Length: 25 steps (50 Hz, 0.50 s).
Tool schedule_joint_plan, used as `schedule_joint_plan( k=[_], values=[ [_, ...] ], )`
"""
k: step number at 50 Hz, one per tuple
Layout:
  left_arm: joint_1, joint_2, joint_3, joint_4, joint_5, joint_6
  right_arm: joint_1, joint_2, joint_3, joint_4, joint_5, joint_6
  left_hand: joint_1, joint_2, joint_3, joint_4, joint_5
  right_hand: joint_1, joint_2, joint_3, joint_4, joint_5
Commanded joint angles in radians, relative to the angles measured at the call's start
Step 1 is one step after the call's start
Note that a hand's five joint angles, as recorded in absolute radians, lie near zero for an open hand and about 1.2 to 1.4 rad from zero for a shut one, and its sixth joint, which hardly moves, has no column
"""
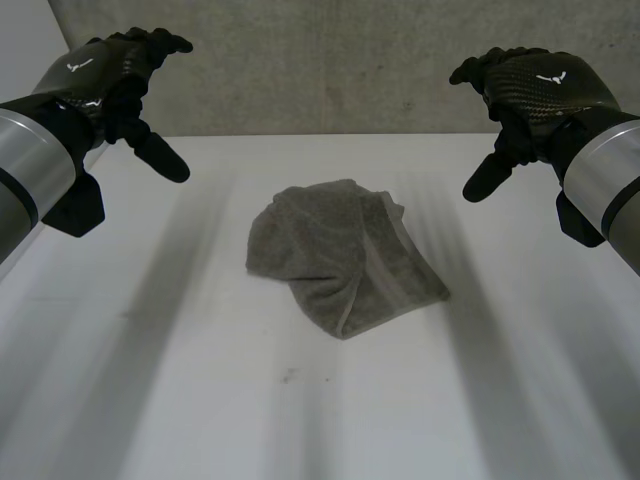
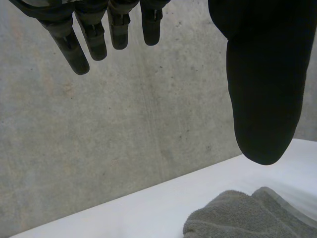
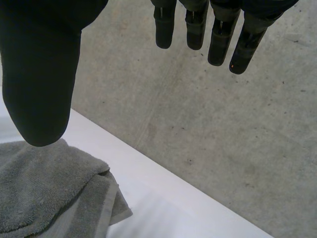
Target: Fold the towel.
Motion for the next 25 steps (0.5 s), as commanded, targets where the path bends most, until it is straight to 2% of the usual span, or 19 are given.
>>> schedule_joint_plan(
  k=[1,7,12,13,15,25],
  values=[
    [-0.003,-0.030,-0.014,0.010,0.006,0.000,-0.001,0.049,-0.015,0.003,0.006,0.000,0.013,0.018,0.016,0.015,-0.018,-0.014,-0.056,-0.037,-0.054,-0.048],
    [-0.005,-0.138,-0.014,0.027,0.009,0.020,-0.001,0.117,-0.024,0.005,-0.001,-0.001,0.042,0.047,0.045,0.044,0.012,-0.014,-0.056,-0.037,-0.054,-0.048],
    [-0.029,-0.338,0.005,0.088,0.007,0.122,-0.001,0.184,-0.032,0.008,-0.001,-0.003,0.051,0.056,0.054,0.053,0.021,-0.014,-0.056,-0.037,-0.054,-0.048],
    [-0.029,-0.338,0.005,0.088,0.007,0.123,-0.001,0.184,-0.032,0.008,-0.001,-0.003,0.051,0.056,0.054,0.053,0.021,-0.014,-0.056,-0.037,-0.054,-0.048],
    [-0.058,-0.448,0.047,0.122,0.001,0.181,-0.001,0.204,-0.023,0.008,-0.002,-0.007,0.048,0.053,0.051,0.050,0.018,-0.014,-0.056,-0.037,-0.054,-0.048],
    [-0.092,-0.735,0.259,0.165,0.001,0.273,-0.003,0.250,0.068,0.000,-0.007,-0.006,0.051,0.056,0.054,0.053,0.021,-0.014,-0.056,-0.037,-0.054,-0.048]
  ],
)
